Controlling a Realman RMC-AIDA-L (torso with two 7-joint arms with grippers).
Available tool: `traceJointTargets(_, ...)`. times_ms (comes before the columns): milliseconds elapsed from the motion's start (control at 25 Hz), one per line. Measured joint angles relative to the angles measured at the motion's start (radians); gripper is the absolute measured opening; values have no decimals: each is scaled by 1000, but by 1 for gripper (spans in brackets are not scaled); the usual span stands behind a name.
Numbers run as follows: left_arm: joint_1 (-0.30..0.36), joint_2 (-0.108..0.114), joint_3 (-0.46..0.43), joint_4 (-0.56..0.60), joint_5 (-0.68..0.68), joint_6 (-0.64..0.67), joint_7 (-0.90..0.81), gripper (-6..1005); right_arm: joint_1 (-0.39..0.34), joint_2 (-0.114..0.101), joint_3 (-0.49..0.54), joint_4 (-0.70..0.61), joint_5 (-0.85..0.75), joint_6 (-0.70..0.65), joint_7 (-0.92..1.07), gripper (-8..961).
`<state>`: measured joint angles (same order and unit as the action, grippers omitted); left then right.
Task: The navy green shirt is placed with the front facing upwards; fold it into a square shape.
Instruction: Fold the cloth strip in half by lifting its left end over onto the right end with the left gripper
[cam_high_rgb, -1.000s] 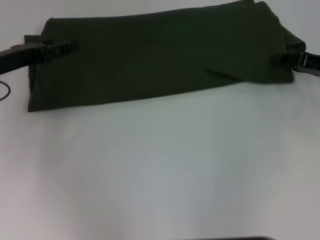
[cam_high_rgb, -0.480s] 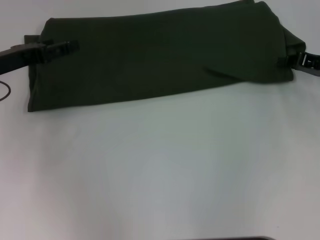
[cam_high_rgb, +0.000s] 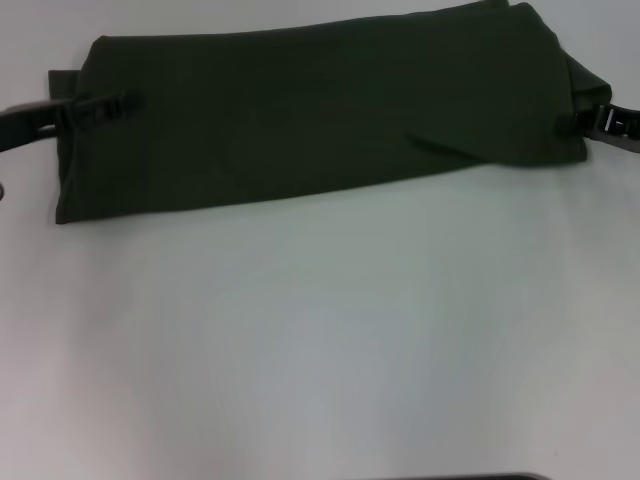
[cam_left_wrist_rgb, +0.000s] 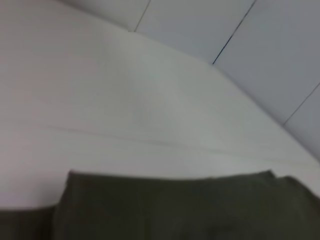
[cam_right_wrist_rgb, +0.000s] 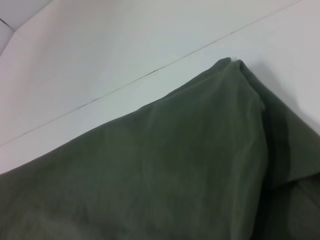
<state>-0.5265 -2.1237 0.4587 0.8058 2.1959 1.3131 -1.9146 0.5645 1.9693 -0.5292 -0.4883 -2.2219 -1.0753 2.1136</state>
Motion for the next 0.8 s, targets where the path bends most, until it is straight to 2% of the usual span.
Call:
traceJointTargets(320,-13,32,0,41,179,67,-139,921,-9,0,4,-8,4,-7,0,19)
traceJointTargets(800,-25,36,3,42,267,17,-161,921,-9,-2,5,-9,5,-8,-2,19)
